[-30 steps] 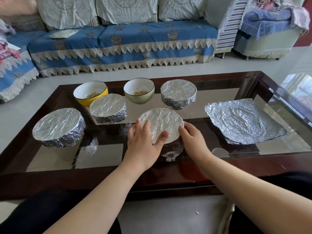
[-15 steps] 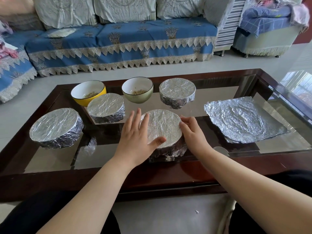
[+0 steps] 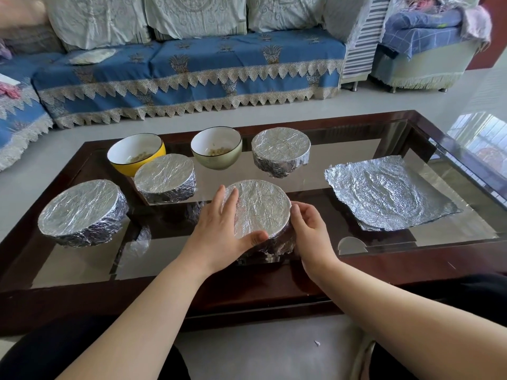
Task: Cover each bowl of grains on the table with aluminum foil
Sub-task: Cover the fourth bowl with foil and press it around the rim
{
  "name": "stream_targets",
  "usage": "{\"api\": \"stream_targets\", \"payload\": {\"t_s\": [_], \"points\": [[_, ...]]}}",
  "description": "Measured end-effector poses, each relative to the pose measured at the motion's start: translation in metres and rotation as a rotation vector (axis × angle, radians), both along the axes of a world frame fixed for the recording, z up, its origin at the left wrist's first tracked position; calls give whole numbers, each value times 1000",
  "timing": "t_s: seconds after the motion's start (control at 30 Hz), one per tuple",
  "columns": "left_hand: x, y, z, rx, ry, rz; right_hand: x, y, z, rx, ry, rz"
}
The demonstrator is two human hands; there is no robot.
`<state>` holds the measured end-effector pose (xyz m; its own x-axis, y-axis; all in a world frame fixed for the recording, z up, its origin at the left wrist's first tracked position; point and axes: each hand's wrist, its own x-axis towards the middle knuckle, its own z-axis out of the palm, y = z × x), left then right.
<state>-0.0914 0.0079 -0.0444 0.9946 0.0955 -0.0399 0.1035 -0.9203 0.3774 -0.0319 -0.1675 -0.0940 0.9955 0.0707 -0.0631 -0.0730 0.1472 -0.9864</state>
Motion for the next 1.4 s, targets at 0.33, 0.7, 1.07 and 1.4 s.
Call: {"api": "stream_targets", "payload": {"t_s": [0.33,0.7,1.07,1.4], "points": [[1,-2,-1,-22,-32,14,14,5,5,76,182,-78],[1,-4,-2,-17,-45,26,25,12,11,177,309,-90],[0,-12,-3,-76,-74,120,16,1,33,-87,172,-36],[-15,-18,9,-252,-2,196,13,-5,35,-350,-117,177]]}}
